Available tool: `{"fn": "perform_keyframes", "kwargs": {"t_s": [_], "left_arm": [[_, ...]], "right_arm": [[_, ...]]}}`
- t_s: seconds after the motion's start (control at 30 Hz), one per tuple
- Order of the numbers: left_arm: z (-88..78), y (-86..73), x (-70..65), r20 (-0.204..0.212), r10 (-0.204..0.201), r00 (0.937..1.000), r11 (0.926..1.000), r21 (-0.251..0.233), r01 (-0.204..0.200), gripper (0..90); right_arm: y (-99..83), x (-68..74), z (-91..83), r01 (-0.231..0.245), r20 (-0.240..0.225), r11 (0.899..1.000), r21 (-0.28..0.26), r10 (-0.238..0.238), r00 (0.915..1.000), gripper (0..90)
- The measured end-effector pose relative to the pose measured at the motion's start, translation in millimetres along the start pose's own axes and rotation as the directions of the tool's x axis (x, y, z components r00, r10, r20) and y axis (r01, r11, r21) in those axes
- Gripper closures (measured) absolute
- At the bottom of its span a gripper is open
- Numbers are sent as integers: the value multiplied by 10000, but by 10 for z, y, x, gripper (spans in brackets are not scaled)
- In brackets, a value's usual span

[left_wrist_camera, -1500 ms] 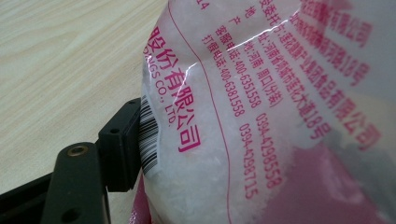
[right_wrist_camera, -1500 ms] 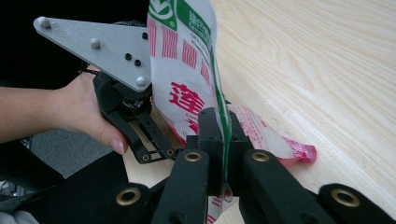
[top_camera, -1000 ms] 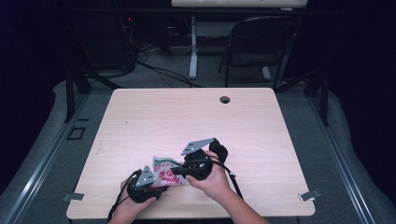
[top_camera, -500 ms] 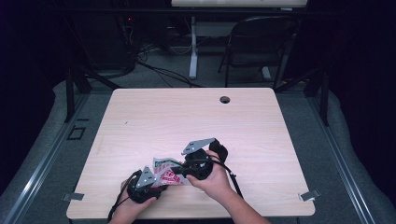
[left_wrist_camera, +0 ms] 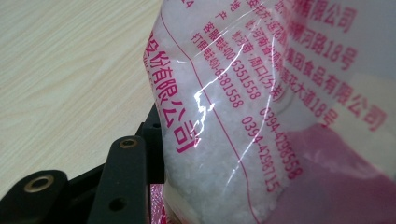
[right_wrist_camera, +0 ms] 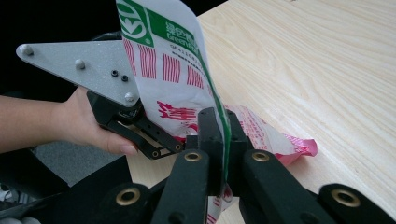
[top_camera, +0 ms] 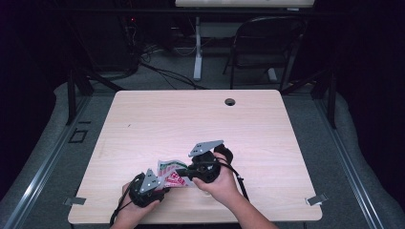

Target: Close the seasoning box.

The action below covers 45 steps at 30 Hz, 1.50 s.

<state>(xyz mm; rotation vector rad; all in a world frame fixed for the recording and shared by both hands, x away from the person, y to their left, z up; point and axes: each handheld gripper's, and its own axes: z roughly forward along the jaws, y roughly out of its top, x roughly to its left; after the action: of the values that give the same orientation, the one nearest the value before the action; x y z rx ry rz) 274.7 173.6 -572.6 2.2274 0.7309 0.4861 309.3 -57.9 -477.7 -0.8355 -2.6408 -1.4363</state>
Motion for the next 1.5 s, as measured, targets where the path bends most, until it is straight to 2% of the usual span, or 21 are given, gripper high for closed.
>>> {"fn": "perform_keyframes", "kwargs": {"t_s": [0.2,0.37,0.67,0.83,1.03,1.17,1.4,1.5], "left_arm": [[-22,44,-3,-125,136,9998,9999,-19,-137,554],[-72,104,5,-426,364,9984,9992,-140,-370,561],[-106,188,57,-805,712,9942,9973,-100,-723,575],[-127,256,75,-935,798,9924,9965,-184,-818,582],[-162,337,106,-1287,1064,9860,9938,-178,-1096,586],[-191,377,137,-1467,1092,9831,9935,-165,-1128,587],[-218,424,144,-1986,1391,9702,9893,-147,-1449,588],[-227,444,150,-2103,1404,9675,9887,-227,-1484,589]], "right_arm": [[8,-21,-44,-30,-17,9999,-123,30,10000,896],[40,-15,-96,-57,-30,9994,-347,56,10000,874],[57,-53,-227,-140,-38,9976,-679,138,9999,794],[42,-66,-330,-155,34,9950,-991,159,9999,708],[36,-88,-444,-210,143,9917,-1271,230,9996,666],[32,-98,-494,-203,211,9905,-1358,233,9995,650],[21,-77,-580,-70,380,9885,-1510,129,9992,633],[7,-75,-619,-65,404,9871,-1598,132,9991,633]]}}
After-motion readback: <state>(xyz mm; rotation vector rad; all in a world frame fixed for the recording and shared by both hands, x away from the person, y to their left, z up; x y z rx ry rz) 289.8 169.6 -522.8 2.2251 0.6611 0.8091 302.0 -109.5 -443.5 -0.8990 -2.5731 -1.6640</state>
